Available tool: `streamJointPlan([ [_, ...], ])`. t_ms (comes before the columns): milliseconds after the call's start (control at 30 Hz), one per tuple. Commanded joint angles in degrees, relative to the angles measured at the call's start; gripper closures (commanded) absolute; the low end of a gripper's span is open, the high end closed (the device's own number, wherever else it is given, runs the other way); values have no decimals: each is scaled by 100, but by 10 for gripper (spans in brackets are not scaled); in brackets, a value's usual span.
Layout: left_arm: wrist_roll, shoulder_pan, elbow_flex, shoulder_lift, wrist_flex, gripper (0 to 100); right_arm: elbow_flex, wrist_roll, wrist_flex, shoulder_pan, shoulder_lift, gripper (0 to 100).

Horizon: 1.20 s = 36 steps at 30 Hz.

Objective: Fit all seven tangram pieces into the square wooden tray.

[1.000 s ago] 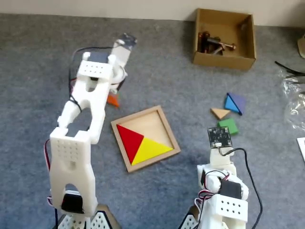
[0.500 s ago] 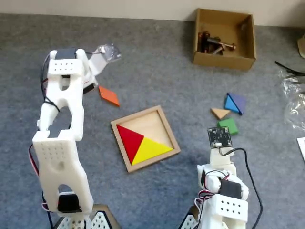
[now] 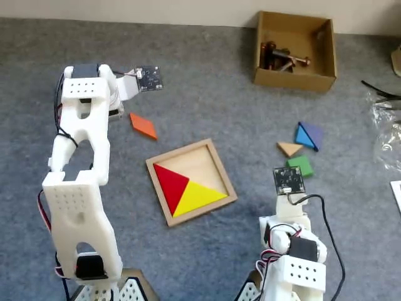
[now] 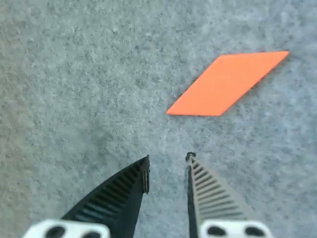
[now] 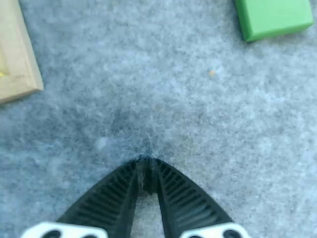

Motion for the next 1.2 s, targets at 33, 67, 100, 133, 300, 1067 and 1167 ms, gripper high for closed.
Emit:
streamJointPlan([
  [33,-985,523,-277,-374,273,870,119,70,-154,171,13,987],
  [67,-993,629,-277,-382,387,870,119,70,-154,171,13,987],
  [100,-993,708,-277,-409,475,870,119,70,-154,171,13,987],
  [133,-976,769,-277,-409,545,870,119,70,-154,171,13,987],
  [300,-976,919,-259,-409,782,874,119,70,-154,171,13,987],
  [1067,-1433,1191,-242,-356,1169,812,127,70,-154,171,13,987],
  [1167,-1363,1182,-242,-347,1046,795,127,70,-154,171,13,987],
])
